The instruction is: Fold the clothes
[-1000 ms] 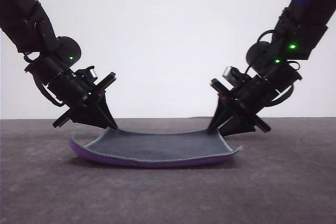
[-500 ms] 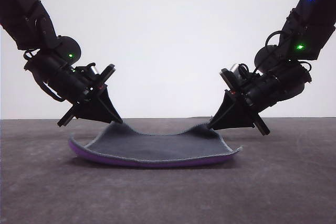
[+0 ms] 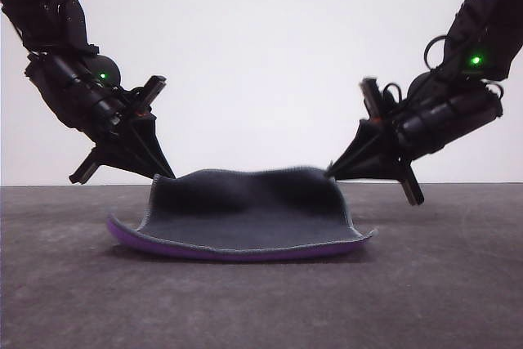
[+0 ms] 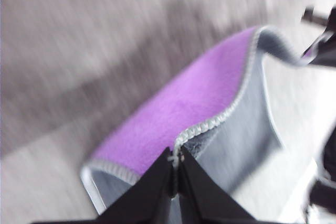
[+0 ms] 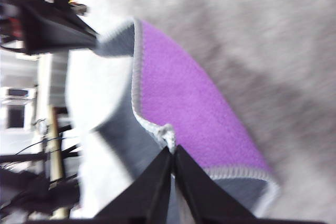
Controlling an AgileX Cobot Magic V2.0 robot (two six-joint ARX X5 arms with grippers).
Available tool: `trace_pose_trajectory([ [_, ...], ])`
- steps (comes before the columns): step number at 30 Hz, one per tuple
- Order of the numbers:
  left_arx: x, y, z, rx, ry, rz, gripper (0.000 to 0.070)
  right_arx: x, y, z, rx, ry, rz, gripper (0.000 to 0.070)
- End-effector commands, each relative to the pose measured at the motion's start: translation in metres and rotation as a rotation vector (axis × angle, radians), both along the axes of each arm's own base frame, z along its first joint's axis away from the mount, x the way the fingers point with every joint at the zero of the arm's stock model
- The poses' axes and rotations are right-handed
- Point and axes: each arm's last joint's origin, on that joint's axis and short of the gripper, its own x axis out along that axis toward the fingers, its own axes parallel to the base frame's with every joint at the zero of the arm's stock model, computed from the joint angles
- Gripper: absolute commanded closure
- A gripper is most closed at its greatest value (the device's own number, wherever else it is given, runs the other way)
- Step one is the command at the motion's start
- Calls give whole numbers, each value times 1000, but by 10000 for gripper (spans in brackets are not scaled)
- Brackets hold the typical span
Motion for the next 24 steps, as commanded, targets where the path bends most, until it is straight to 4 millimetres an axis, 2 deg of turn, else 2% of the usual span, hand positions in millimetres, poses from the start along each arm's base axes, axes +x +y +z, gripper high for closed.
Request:
trace_pose_trajectory([
  [1, 1, -2, -3, -8, -8, -53, 700, 1, 1, 4, 20, -28, 27, 695],
  [11, -16, 0, -3, -43, 107, -133, 700, -24, 3, 6, -17, 78, 113, 695],
  [20, -29, 1, -1, -38, 209, -178, 699, -38, 2, 4, -75, 151, 161, 694],
  [22, -32, 1, -1, -37, 229, -188, 687, -40, 1, 4, -98, 161, 172, 694],
  [24, -34, 1, 0, -37, 247, -195, 648, -42, 1, 4, -106, 169, 177, 693],
])
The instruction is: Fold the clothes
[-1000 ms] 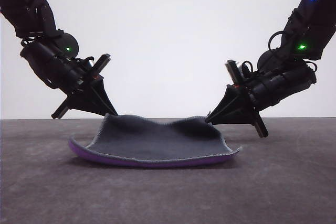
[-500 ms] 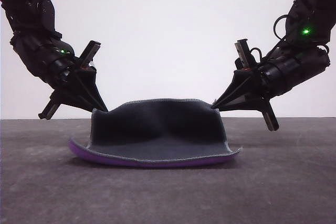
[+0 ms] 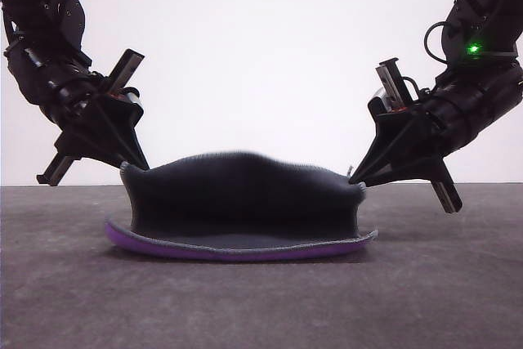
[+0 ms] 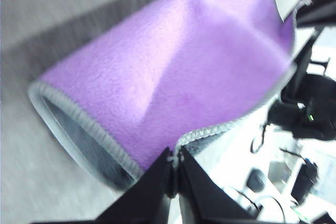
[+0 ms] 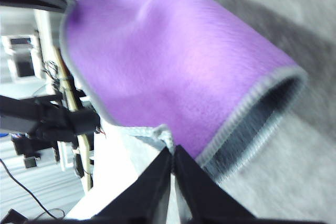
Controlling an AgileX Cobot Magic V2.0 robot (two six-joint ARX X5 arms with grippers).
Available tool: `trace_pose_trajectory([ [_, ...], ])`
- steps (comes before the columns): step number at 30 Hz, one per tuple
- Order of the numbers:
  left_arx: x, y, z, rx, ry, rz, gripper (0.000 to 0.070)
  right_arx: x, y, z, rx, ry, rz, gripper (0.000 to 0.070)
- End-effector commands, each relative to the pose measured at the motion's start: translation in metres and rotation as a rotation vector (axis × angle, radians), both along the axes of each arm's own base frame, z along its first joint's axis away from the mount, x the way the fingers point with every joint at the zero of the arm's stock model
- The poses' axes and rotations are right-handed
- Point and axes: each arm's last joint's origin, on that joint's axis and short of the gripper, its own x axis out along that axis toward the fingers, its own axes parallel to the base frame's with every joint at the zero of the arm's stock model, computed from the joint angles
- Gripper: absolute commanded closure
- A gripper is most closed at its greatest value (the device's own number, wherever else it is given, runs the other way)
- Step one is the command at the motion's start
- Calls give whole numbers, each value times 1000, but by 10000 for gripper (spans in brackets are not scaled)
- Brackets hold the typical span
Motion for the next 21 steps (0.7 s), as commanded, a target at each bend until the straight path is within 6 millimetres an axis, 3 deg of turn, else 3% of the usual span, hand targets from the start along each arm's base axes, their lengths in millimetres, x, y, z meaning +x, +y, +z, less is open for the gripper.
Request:
trace_pose_trajectory([
  [1, 3, -3, -2, -16, -13, -30, 629, 3, 2, 2, 8, -38, 26, 688],
  [5, 2, -3, -2, -16, -4, -36, 504, 2, 2, 2, 9, -39, 29, 554],
  [10, 2, -3, -2, -16, -6, -36, 381, 2, 2, 2, 12, -50, 37, 472],
  [15, 2, -1, 0, -16, -5, -31, 253, 2, -1, 5, 16, -70, 40, 299],
  [17, 2, 1, 2, -15, -6, -28, 247, 1, -3, 11, 15, -93, 44, 285],
  [21, 0, 4, 12, -14, -37, -24, 113, 1, -7, 31, -17, -163, 40, 280],
])
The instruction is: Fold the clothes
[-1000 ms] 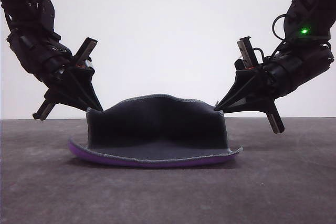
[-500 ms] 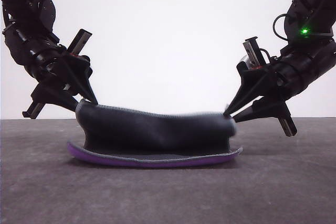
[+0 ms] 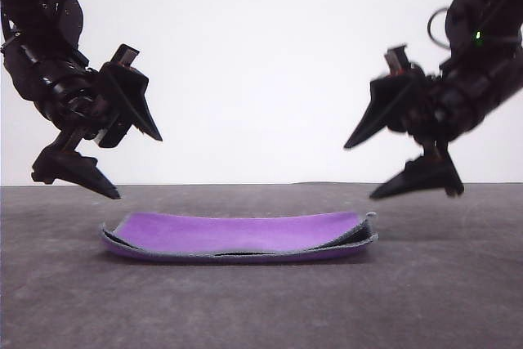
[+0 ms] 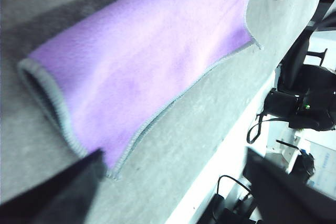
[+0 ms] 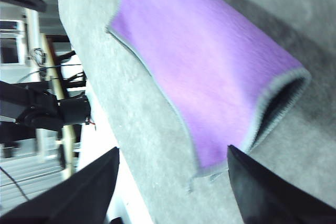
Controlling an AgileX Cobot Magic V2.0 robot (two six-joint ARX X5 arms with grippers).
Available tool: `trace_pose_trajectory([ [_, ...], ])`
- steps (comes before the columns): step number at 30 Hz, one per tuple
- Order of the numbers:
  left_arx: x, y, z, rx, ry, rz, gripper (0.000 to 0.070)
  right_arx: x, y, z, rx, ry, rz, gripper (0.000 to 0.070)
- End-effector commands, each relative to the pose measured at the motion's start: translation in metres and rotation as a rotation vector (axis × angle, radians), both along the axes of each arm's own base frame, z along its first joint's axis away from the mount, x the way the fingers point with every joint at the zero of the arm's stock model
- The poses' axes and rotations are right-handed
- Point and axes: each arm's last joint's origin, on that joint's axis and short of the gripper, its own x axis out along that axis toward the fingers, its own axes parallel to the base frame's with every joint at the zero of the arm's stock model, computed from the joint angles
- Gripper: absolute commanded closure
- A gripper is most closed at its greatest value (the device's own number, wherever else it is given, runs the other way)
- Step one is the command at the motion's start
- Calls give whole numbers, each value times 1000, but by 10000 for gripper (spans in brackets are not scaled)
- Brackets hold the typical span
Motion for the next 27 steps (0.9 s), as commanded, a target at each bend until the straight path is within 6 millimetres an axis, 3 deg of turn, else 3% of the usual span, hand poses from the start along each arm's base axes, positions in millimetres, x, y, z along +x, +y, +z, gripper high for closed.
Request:
trace_pose_trajectory([
  [1, 1, 1, 12, -11, -49, -7, 99, 5, -2, 15, -5, -75, 4, 280],
  [5, -4, 6, 34, -9, -117, 0, 103, -1, -8, 42, -100, -161, -9, 280],
  [11, -17, 20, 84, 24, -333, 51, 107, -23, -15, 91, -277, -321, -50, 274],
  [18, -34, 41, 135, 406, -577, 240, 104, -64, -26, 132, -595, -415, -189, 244],
  [21, -40, 50, 149, 483, -646, 299, 105, -87, -35, 131, -684, -407, -259, 240],
  [23, -42, 56, 155, 491, -672, 328, 105, -102, -41, 120, -682, -396, -299, 240],
  [27, -43, 65, 156, 494, -671, 354, 105, -117, -41, 82, -467, -389, -355, 240],
])
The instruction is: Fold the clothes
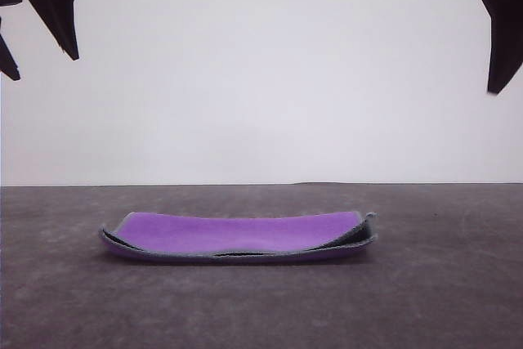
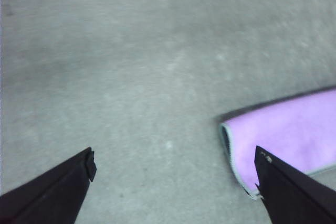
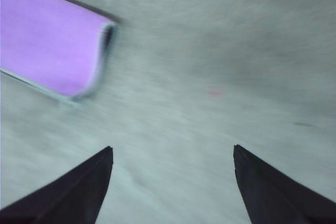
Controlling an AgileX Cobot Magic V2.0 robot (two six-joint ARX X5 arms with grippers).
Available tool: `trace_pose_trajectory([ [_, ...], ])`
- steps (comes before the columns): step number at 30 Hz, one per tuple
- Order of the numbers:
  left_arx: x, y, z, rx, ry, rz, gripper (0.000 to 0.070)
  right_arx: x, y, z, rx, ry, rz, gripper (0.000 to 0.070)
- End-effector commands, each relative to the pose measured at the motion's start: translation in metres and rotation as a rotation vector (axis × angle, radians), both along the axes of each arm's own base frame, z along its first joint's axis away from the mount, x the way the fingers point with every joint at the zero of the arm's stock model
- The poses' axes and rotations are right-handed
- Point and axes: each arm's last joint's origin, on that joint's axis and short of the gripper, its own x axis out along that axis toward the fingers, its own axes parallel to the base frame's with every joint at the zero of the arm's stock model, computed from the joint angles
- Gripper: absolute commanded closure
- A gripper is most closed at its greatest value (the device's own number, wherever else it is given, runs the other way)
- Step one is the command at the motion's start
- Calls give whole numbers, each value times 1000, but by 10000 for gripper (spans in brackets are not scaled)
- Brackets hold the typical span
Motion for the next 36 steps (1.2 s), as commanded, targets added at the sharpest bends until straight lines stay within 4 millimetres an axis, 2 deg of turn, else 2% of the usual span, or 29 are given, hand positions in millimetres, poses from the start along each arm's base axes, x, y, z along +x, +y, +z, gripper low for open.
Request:
trace_pose_trajectory([
  [1, 4, 2, 3, -8, -10, 9, 105, 3, 6, -24, 170, 20, -1, 240],
  [5, 4, 4, 4, -21, -14, 10, 105, 6, 15, -67, 408, 45, 27, 240],
  [8, 4, 3, 4, -43, -18, -1, 105, 13, 25, -91, 466, 75, 19, 240],
  [11, 4, 3, 4, -60, -24, -10, 105, 23, 32, -106, 492, 101, 15, 240],
  [18, 4, 2, 4, -77, -24, -19, 105, 42, 49, -128, 543, 121, -12, 240],
  [31, 4, 2, 5, -93, -24, -28, 105, 52, 78, -151, 600, 181, -27, 246],
  [32, 4, 2, 5, -94, -24, -27, 105, 52, 79, -150, 603, 179, -20, 283],
  [35, 4, 2, 5, -93, -24, -28, 105, 51, 83, -149, 609, 181, 1, 552],
  [36, 4, 2, 5, -93, -24, -28, 105, 51, 84, -149, 612, 184, 6, 602],
])
